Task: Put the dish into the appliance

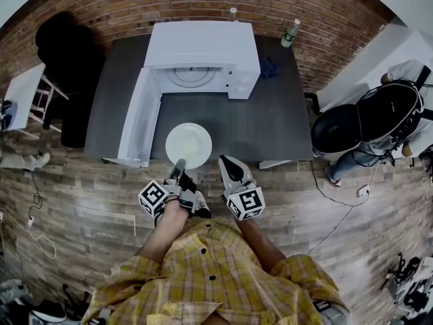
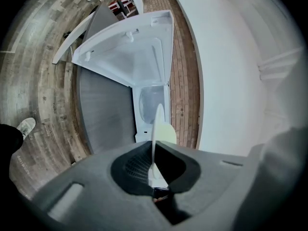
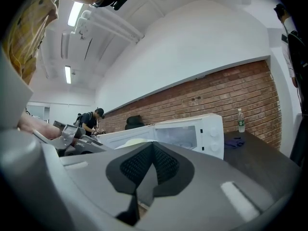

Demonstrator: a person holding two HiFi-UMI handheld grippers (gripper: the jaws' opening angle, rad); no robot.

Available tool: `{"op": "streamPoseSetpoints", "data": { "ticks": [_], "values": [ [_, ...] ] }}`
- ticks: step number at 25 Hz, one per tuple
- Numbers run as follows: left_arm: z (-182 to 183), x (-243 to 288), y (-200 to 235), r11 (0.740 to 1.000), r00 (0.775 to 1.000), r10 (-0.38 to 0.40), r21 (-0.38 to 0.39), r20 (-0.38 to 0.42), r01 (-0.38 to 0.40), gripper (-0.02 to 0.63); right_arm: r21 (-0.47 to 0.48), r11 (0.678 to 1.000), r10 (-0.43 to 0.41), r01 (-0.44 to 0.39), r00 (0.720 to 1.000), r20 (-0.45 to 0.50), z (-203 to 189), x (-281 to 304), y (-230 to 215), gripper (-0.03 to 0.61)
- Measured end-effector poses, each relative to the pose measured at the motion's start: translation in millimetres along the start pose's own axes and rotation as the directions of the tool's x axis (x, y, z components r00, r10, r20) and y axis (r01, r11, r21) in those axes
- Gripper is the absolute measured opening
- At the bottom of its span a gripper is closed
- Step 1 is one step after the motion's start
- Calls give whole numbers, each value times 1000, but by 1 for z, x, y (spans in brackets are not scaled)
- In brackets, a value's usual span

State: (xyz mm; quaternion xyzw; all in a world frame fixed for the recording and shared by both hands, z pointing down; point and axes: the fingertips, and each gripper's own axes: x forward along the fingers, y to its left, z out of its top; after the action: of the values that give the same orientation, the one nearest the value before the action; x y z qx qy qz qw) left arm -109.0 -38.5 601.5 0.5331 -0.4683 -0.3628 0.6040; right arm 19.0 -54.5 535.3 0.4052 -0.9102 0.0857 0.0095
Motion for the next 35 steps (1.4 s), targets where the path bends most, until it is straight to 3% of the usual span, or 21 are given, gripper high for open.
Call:
{"op": "streamPoseSetpoints", "data": {
  "ticks": [16,35],
  "values": [
    [30,61,-15,1000,1000,-15,19,-25,16,8,15,999,-37,37,999,5,25,51,-35,3],
    [60,142,-5,1000,999,-4,-11,47,5,6,19,1000,1,0,1000,-13,27,100,-95,3]
  ]
}}
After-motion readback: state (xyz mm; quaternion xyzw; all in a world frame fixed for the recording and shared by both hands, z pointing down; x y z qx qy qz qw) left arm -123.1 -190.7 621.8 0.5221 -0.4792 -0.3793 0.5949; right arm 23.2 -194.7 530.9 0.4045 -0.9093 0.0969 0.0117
